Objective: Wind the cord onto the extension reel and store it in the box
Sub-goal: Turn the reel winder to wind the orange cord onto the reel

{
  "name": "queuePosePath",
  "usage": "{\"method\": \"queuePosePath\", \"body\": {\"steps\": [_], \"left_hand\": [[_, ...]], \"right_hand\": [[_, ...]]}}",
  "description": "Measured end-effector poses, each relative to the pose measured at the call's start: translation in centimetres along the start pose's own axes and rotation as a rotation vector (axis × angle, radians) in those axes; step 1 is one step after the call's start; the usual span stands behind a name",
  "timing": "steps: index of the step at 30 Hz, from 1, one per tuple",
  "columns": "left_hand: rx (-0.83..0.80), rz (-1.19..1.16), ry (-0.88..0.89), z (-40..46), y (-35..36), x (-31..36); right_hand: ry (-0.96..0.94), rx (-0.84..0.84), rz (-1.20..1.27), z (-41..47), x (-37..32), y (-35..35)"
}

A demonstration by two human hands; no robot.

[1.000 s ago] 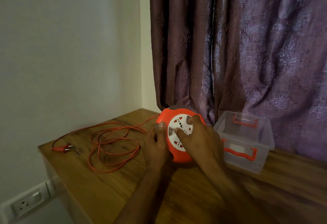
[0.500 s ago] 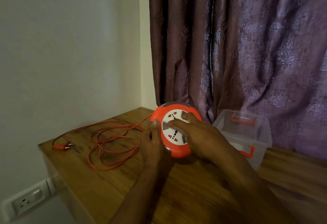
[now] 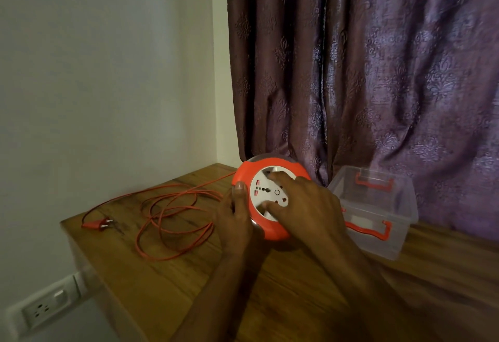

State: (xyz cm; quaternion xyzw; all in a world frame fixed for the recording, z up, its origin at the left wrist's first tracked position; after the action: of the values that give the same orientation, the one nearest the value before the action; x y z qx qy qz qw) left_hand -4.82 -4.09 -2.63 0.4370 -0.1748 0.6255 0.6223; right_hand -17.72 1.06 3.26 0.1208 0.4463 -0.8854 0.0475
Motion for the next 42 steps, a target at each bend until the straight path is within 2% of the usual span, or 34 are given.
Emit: {"method": "queuePosePath", "body": {"steps": [5, 7, 10, 15, 21, 26, 30, 35, 42], "left_hand": [[-0.061, 0.043, 0.021, 0.0, 0.3, -0.4], [-0.062, 0.053, 0.014, 0.1, 0.3, -0.6], [-0.031, 0.025, -0.058, 0.3, 0.1, -0.8], [0.021, 0.007, -0.067, 0.8, -0.3, -0.7], [-0.016, -0.036, -0.103, 0.8, -0.2, -1.2], [-0.043, -0.025, -0.087, 0.4, 0.1, -0.8], [-0.078, 0.005, -0.075, 0.1, 0.3, -0.3], [-0.024, 0.090, -0.058, 0.2, 0.0, -0.2], [-0.037, 0.115, 0.000, -0.1, 0.3, 0.0]], "right_hand": [[0.180, 0.066, 0.025, -0.8, -0.2, 0.1], [0.174, 0.077, 0.026, -0.6, -0.1, -0.5], [0.027, 0.103, -0.002, 0.3, 0.3, -2.0], [-0.209, -0.078, -0.009, 0.6, 0.1, -2.4], [-0.300, -0.230, -0.069, 0.0, 0.0, -1.0], [-0.252, -0.258, -0.096, -0.2, 0.0, -0.7], [-0.206, -0.160, -0.120, 0.0, 0.2, -0.8], [-0.103, -0.016, -0.100, 0.1, -0.1, -0.5], [0.105, 0.004, -0.057, -0.6, -0.1, 0.2]]}}
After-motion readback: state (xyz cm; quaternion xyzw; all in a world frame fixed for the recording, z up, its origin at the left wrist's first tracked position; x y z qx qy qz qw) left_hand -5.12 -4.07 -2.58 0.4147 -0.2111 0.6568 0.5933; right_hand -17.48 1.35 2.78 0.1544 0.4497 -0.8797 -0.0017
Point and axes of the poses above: each hand's wrist, its own z-axis towards the middle knuckle, its own y-axis out of the palm, x = y × z, the point moved 4 cm from there along z, towards the middle knuckle, and after that the axes turned 6 degrees about y, right-handed, at the moved point
